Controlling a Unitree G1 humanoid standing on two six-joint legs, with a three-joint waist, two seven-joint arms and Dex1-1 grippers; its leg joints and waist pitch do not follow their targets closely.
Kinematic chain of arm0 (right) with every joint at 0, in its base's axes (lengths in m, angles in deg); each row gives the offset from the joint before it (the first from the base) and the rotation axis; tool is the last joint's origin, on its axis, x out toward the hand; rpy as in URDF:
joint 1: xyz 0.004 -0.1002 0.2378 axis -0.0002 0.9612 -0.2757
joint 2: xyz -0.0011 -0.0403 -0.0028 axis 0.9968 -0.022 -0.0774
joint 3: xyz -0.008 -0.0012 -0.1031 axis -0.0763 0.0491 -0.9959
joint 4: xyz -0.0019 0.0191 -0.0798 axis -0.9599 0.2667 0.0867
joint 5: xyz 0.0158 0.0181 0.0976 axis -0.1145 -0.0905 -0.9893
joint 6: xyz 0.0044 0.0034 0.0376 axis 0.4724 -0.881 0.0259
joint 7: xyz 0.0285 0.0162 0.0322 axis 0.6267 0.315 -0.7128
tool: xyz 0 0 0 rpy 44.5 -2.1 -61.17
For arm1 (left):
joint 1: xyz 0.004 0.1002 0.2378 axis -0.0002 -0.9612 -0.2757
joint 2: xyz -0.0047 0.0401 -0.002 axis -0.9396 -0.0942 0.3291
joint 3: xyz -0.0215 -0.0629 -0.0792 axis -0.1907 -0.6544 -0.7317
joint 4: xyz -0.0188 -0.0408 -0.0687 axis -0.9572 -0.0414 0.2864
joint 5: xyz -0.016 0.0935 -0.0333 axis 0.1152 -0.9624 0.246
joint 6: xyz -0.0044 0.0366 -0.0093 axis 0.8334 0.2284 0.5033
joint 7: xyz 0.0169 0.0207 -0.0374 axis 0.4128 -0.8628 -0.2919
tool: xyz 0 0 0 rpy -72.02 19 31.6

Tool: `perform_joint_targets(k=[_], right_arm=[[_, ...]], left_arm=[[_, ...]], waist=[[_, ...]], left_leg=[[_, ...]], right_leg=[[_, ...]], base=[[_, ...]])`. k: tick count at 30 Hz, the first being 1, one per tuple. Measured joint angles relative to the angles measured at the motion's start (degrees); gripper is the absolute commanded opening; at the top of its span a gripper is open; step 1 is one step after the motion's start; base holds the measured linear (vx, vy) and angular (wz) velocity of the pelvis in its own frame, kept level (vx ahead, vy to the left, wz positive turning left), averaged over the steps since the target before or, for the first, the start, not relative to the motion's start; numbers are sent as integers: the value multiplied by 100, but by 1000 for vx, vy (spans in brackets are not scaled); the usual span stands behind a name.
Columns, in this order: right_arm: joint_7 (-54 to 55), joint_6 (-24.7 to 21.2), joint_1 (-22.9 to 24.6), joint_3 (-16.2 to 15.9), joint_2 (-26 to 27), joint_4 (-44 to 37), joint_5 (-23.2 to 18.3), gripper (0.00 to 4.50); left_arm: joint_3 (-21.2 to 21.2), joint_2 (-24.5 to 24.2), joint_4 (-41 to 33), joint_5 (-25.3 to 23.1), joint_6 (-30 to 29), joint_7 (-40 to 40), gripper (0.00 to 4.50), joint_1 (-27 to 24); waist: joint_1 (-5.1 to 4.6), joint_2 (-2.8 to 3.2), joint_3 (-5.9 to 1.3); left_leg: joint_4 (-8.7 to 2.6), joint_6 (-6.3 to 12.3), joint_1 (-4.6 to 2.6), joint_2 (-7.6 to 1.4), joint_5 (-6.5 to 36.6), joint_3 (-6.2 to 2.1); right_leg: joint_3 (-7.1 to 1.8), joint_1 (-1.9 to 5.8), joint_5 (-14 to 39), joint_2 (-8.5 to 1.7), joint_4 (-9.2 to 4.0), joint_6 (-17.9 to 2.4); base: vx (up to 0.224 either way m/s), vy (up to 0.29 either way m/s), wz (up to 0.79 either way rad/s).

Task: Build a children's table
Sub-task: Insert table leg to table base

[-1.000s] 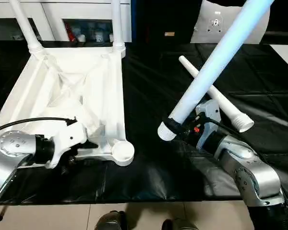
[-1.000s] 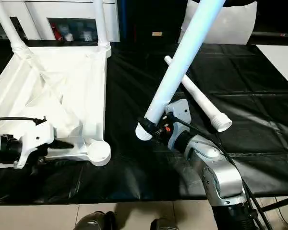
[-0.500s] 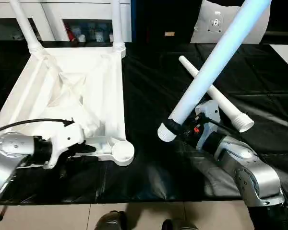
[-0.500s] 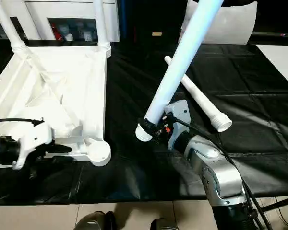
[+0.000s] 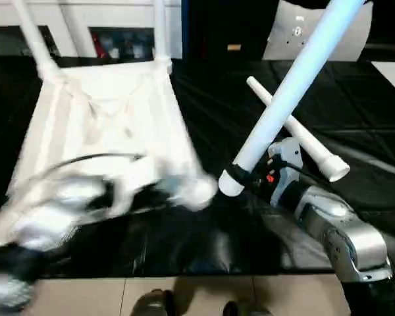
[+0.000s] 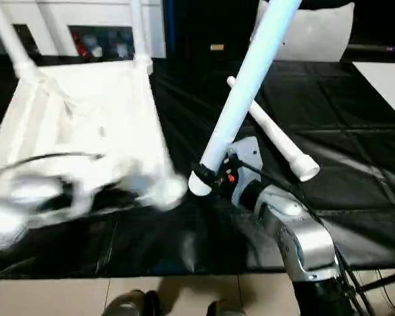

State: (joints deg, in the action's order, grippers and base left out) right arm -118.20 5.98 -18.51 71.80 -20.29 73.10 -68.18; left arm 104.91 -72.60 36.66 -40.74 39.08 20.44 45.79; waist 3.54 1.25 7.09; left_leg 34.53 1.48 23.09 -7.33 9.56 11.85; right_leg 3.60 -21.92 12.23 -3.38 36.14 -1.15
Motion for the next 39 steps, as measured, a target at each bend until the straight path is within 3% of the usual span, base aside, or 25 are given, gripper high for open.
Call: perform_joint_targets(k=[3,10,11,19,25,26,29,31,39], right_arm=[[0,-26,-1,90,-17,0,-14,191],[136,141,-80,143,101,-20,-1,191],[166,138,-110,142,100,-20,4,191],[101,141,-173,147,125,-29,-23,191],[-34,150,-312,109,112,-26,-26,191],[-58,150,-315,105,106,-22,-25,191],[-120,150,-339,95,102,8,-25,191],[-154,149,-418,48,94,40,-23,191],[-364,-71,-685,-268,-13,107,13,191]], left_arm=[[51,168,139,-97,7,-123,0,148],[106,152,131,-262,202,-96,0,132],[80,129,71,-247,174,-97,43,79],[-128,-123,-354,-242,-179,-190,89,-336],[-243,-108,-373,-214,-170,-228,89,-411],[-287,-99,-380,-170,-169,-228,61,-440],[-326,-97,-381,-125,-169,-211,54,-466],[-316,-107,-374,-180,-134,-210,22,-467],[-219,-201,-314,-298,100,-106,0,-409]], waist=[[-38,3,-1],[-11,15,-8],[-9,15,-8],[-18,11,-7],[-24,-10,-5],[-22,-14,-4],[-21,-13,-4],[-24,-13,-4],[-43,-13,-4]], left_leg=[[-3,1,3,-2,0,0],[-5,1,5,-8,0,0],[-3,1,4,-8,0,0],[-3,1,0,-8,-1,0],[-3,1,0,-8,-1,0],[-3,1,0,-8,-1,0],[-3,1,0,-8,0,0],[-4,1,0,-8,0,0],[-5,1,-1,-8,0,1]], right_leg=[[2,-5,0,1,0,0],[10,-5,6,4,0,1],[9,-3,5,4,0,0],[8,-3,5,3,1,0],[7,-3,5,3,1,0],[7,-4,5,3,1,1],[6,-4,6,3,1,2],[7,-5,6,3,1,3],[6,-5,7,3,-2,3]], base=[[0,0,0],[0,0,0],[0,0,0],[0,0,0],[0,0,0],[0,0,0],[0,0,0],[0,0,0],[0,0,0]])
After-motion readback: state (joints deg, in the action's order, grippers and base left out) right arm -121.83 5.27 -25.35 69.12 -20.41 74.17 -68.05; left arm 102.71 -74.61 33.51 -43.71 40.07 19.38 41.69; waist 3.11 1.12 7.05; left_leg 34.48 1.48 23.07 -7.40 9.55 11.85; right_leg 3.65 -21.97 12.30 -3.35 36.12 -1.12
